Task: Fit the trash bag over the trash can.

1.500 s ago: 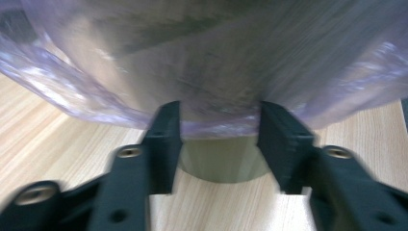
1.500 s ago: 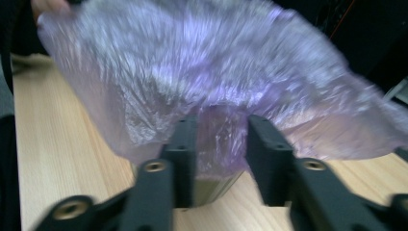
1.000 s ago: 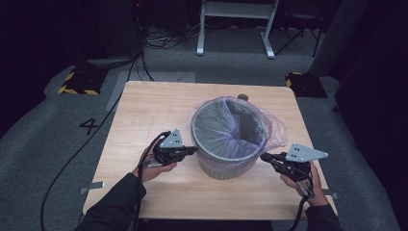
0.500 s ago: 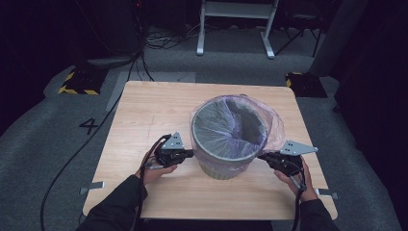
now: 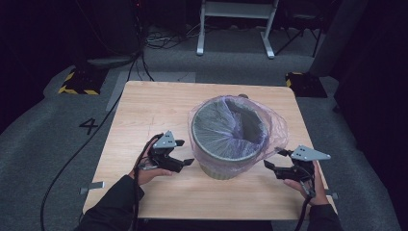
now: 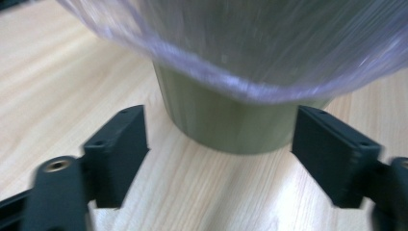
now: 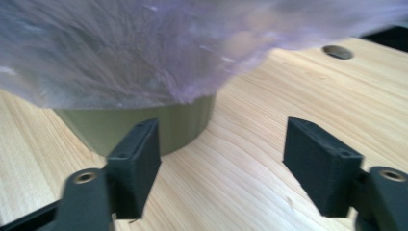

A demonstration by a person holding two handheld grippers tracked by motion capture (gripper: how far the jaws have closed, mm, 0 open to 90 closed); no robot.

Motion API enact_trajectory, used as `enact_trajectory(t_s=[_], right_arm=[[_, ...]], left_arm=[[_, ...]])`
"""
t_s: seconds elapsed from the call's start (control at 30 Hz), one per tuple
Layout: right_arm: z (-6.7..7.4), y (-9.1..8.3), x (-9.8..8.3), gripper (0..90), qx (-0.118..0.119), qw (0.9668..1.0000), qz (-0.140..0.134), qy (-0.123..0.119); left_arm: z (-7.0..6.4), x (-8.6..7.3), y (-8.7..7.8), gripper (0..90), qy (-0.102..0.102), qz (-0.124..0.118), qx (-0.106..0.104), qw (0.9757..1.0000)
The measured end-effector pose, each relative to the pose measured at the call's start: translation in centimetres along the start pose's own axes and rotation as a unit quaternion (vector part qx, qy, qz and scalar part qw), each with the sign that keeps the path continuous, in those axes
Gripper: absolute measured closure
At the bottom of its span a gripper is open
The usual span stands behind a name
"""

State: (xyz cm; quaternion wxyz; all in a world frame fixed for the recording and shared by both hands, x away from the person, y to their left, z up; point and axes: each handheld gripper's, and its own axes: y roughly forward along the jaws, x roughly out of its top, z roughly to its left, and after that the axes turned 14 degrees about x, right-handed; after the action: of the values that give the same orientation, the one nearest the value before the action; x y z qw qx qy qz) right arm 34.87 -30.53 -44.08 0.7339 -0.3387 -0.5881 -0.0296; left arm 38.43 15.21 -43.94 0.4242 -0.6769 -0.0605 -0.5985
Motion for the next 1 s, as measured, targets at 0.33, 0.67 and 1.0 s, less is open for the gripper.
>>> enact_trajectory(t_s=[0.33,0.67,1.0], right_arm=[[0.7,-5.5,0.2,24.8,-0.035,0.9982,-0.049,0.002],[0.8,-5.9,4.6,27.3,-0.074,0.994,-0.08,-0.004],[-0.3,-4.6,8.3,29.7,-0.089,0.9942,-0.06,0.004]], left_arm=[[0.4,1.1,-0.4,27.4,0.006,-0.023,0.005,0.9997],[1.9,2.0,0.2,22.8,0.002,-0.019,0.028,0.9994],[3.9,4.0,0.9,27.8,-0.031,-0.016,0.053,0.998]])
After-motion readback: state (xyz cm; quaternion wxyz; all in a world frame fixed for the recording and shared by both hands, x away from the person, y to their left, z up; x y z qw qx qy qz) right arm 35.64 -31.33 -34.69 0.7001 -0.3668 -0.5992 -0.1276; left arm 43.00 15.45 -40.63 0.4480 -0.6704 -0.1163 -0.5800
